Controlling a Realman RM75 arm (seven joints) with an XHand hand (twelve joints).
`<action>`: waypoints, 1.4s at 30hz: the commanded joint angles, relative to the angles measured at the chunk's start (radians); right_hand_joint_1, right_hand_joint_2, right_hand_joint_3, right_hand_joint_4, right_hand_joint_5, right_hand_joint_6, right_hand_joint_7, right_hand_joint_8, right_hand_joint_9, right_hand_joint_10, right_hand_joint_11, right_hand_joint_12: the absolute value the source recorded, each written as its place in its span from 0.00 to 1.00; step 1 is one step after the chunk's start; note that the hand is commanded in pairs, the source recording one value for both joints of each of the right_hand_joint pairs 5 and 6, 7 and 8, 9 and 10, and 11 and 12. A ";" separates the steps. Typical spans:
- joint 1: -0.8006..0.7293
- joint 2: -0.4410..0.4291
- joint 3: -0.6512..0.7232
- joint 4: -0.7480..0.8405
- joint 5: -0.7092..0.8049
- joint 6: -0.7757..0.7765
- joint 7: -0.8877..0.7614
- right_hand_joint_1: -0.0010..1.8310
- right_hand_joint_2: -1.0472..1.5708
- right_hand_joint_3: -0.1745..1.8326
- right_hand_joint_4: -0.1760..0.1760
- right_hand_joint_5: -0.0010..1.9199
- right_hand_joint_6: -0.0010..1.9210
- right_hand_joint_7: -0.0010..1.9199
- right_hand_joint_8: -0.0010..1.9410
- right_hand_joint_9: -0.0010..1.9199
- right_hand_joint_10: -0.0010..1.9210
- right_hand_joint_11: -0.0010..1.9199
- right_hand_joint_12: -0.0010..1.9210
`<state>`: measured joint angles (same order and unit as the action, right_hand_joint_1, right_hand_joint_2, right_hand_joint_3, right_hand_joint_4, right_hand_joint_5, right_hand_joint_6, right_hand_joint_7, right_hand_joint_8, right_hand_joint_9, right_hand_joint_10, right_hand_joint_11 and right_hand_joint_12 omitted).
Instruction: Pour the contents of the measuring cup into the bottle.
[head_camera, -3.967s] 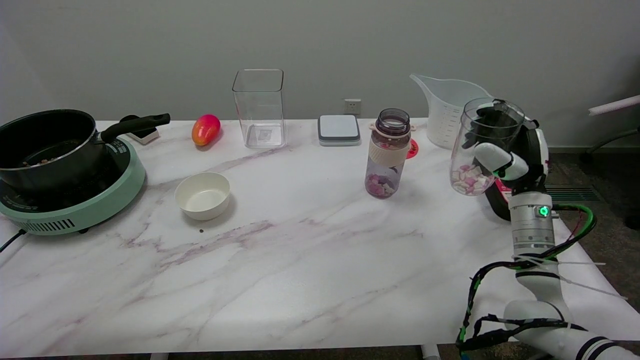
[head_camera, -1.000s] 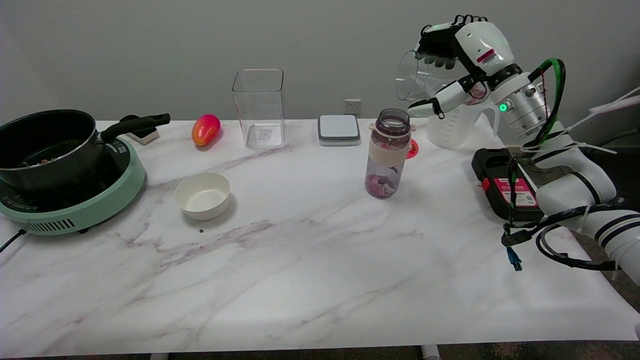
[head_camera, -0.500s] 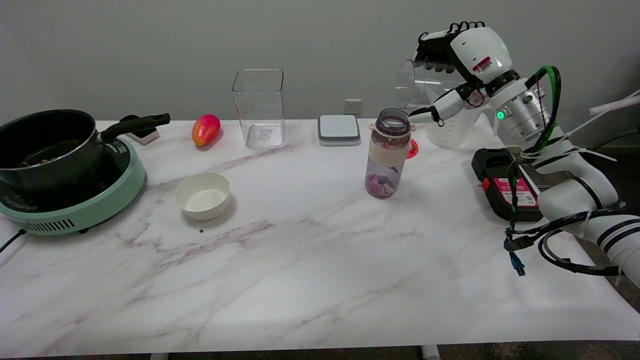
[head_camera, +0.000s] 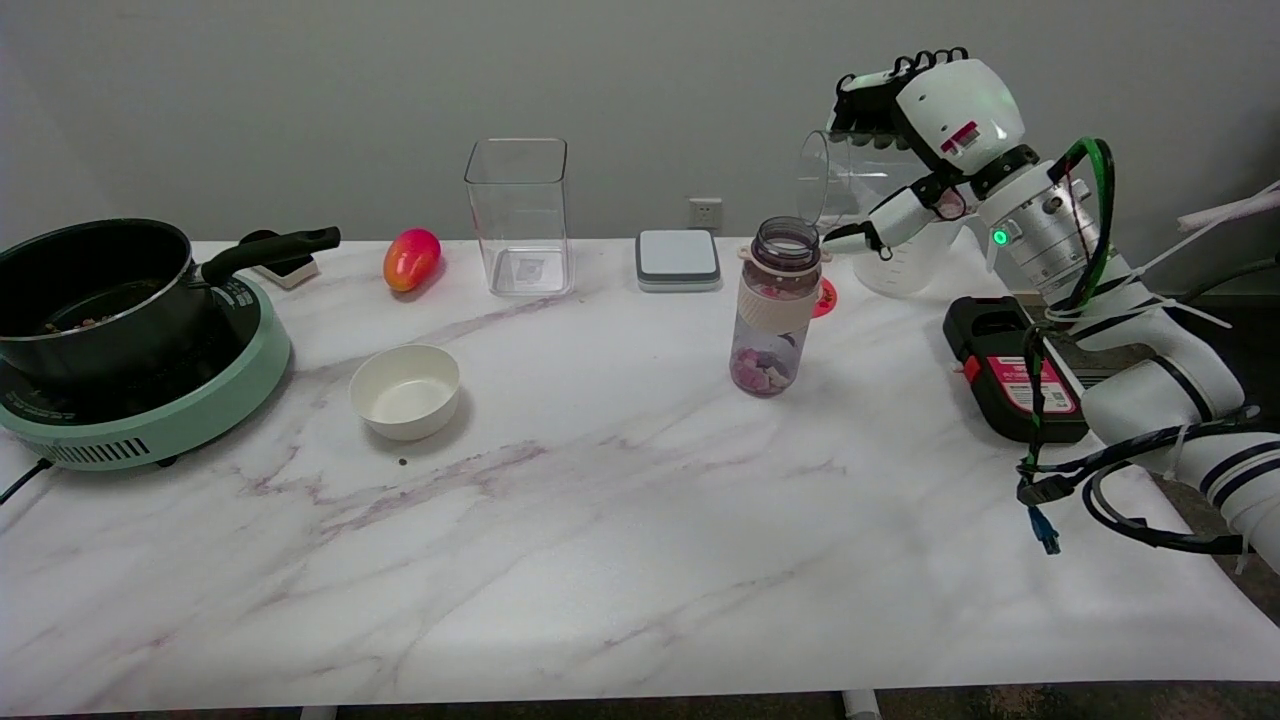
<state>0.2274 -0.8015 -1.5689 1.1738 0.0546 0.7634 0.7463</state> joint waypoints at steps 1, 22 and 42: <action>0.006 0.002 0.016 0.007 -0.073 -0.013 -0.015 0.74 0.86 0.34 0.50 0.89 0.88 0.94 0.93 0.91 0.91 0.71 0.70; 0.037 0.003 0.026 0.064 -0.182 -0.088 0.031 0.76 0.83 0.37 0.50 0.88 0.88 0.94 0.93 0.90 0.90 0.70 0.70; 0.036 0.011 0.080 0.105 -0.324 -0.088 0.101 0.76 0.82 0.37 0.50 0.88 0.88 0.93 0.92 0.90 0.90 0.69 0.69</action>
<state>0.2596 -0.7965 -1.5175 1.2489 -0.1758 0.6826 0.7971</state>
